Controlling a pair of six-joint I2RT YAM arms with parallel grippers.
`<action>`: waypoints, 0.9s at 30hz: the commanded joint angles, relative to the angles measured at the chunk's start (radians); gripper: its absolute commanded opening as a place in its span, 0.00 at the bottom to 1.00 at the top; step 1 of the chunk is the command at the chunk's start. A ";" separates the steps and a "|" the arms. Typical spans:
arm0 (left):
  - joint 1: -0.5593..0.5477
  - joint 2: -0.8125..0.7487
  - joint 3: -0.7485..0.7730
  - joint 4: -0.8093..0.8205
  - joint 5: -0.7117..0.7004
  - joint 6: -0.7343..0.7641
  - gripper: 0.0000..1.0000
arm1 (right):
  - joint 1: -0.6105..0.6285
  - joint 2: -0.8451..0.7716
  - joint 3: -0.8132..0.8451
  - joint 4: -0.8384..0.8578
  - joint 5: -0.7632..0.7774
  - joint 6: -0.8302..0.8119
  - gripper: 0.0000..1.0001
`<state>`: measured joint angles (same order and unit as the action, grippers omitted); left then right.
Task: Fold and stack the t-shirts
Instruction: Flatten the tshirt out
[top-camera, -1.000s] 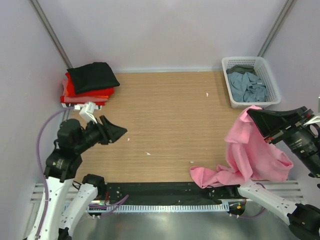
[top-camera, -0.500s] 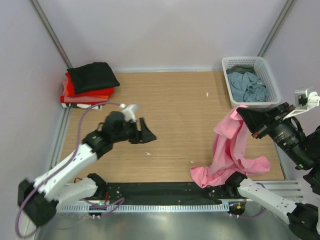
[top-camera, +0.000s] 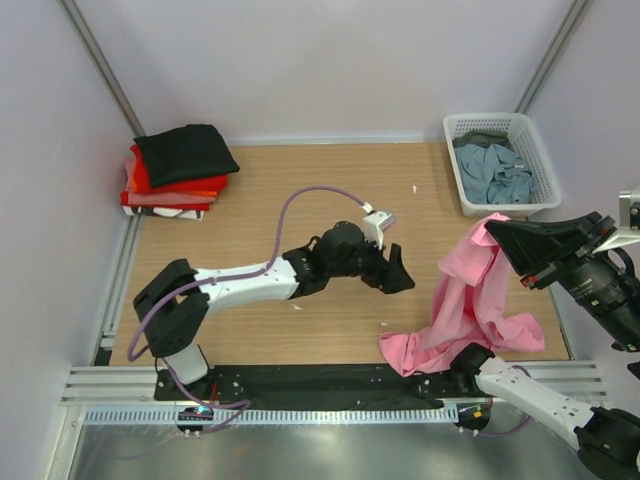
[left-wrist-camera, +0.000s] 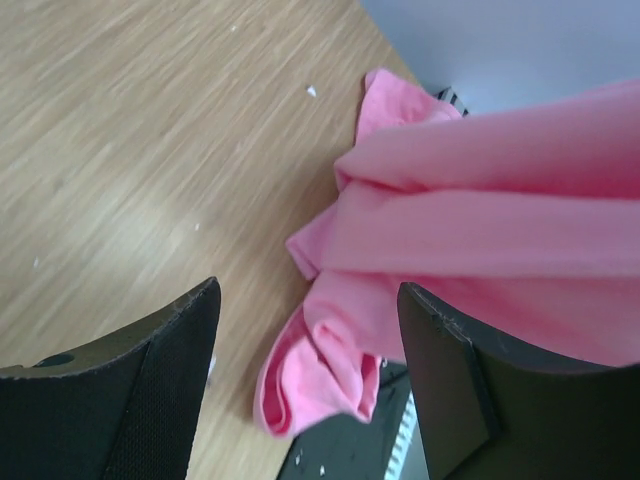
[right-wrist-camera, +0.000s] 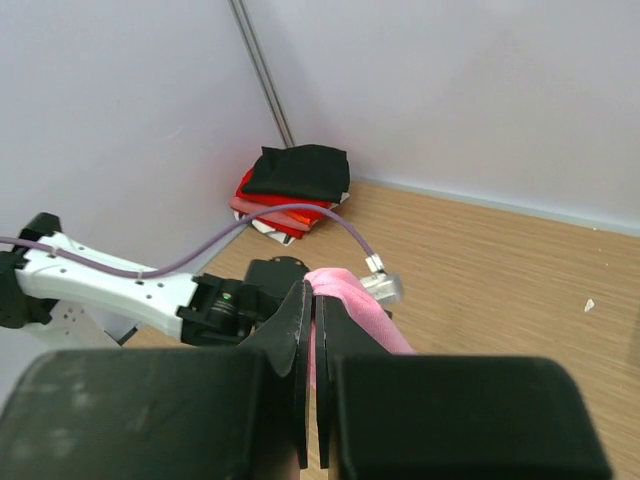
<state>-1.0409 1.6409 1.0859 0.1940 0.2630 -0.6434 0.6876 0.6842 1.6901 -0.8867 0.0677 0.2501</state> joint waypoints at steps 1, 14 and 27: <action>-0.031 0.083 0.080 0.157 0.045 0.050 0.72 | 0.006 -0.008 0.048 0.032 -0.025 -0.025 0.01; -0.102 0.138 0.012 0.324 0.145 0.088 0.69 | 0.006 0.028 0.097 -0.015 0.017 -0.037 0.01; -0.125 0.275 0.146 0.403 0.173 0.031 0.46 | 0.006 0.026 0.083 -0.015 0.007 -0.018 0.01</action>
<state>-1.1599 1.9038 1.1847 0.5011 0.4076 -0.6044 0.6876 0.6880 1.7645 -0.9394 0.0811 0.2344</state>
